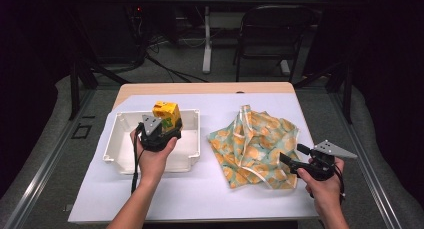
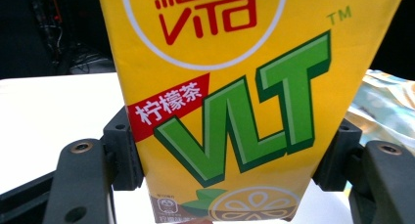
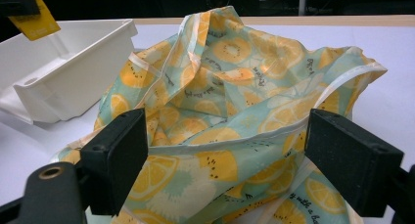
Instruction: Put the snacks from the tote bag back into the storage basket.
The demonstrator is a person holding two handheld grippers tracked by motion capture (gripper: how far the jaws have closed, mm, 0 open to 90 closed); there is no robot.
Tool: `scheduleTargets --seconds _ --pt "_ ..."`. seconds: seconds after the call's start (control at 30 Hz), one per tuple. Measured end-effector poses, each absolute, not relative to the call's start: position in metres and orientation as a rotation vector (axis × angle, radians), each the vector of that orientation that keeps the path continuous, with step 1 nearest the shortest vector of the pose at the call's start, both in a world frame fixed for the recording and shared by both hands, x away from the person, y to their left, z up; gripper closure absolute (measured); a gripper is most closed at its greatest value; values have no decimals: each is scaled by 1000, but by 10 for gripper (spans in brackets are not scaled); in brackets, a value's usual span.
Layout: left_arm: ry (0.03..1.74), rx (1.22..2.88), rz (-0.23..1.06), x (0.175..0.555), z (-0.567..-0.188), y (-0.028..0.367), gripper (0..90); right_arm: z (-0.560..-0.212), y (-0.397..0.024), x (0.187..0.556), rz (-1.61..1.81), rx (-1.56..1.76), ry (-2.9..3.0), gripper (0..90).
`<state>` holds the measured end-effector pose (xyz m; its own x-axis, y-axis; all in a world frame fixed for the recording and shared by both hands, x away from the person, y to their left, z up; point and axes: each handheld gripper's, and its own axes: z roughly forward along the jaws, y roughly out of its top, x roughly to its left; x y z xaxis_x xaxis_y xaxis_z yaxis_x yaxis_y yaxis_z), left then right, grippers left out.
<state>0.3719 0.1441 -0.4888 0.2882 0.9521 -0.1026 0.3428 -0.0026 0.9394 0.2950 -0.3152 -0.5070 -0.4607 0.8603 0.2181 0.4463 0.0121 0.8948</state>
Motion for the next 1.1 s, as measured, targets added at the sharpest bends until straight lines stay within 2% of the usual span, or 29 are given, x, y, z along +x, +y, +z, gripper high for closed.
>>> scheduleTargets --seconds 0.67,1.1 --pt "1442 1480 785 415 -524 154 308 -506 -310 295 1453 1320 1910 158" --pt "1473 1481 808 428 -541 152 307 -509 -313 297 1420 1320 1919 163"
